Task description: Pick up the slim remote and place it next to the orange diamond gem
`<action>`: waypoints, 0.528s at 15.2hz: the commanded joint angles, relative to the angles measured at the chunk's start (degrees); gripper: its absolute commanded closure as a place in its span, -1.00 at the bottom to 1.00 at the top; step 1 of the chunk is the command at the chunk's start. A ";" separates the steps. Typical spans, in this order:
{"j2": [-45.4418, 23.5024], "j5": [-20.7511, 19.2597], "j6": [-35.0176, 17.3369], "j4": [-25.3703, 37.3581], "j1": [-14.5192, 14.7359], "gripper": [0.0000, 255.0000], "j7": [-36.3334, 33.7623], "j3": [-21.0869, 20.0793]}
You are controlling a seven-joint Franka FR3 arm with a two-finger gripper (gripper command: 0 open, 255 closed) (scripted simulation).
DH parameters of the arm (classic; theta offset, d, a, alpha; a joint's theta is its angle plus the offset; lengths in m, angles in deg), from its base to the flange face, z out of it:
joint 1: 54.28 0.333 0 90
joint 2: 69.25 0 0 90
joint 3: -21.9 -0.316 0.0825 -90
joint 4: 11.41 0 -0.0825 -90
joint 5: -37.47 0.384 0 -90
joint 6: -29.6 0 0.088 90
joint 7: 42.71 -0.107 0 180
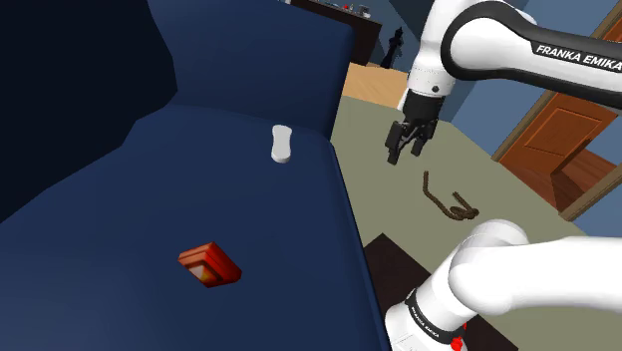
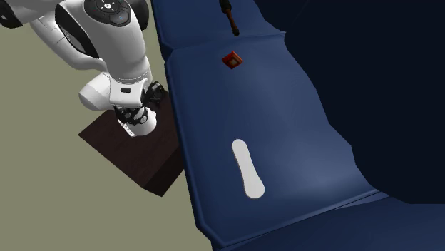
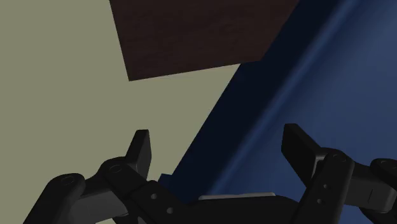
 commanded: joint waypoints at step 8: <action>-13.23 3.83 -10.54 4.09 -0.23 -1.00 -9.49 -3.60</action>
